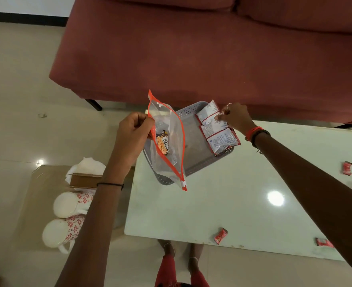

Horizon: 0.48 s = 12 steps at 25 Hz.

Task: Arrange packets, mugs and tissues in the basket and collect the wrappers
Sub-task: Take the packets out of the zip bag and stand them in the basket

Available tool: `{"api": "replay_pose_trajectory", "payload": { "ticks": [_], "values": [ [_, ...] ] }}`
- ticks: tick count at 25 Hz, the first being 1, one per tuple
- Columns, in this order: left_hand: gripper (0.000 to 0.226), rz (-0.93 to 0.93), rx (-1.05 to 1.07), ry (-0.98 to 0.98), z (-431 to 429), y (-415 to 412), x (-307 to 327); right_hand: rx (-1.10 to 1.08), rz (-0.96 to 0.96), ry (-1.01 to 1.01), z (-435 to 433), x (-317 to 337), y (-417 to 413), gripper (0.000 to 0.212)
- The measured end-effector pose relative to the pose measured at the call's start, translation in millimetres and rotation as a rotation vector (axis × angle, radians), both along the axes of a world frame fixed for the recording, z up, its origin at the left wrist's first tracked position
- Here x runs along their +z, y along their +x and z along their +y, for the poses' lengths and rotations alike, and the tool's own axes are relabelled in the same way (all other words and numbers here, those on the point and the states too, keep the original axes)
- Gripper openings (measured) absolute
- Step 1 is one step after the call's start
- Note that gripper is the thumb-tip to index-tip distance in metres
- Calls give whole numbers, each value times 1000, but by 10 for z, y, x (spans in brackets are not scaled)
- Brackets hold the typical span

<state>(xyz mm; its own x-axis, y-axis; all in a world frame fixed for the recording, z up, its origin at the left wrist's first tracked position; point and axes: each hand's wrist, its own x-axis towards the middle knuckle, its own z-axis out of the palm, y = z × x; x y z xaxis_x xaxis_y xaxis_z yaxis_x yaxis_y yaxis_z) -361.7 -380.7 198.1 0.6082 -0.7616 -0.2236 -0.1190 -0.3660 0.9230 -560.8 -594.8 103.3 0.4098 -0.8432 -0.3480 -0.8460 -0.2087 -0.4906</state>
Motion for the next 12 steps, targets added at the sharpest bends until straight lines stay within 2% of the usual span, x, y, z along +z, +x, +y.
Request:
{"api": "replay_pose_trajectory", "payload": {
  "ticks": [5,12],
  "values": [
    [14,34,-39,-5,-56,51,-47,-5,64,52,-4,-570,67,31],
    [18,58,-71,5,-122,115,-178,-4,97,48,-15,-996,136,31]
  ]
}}
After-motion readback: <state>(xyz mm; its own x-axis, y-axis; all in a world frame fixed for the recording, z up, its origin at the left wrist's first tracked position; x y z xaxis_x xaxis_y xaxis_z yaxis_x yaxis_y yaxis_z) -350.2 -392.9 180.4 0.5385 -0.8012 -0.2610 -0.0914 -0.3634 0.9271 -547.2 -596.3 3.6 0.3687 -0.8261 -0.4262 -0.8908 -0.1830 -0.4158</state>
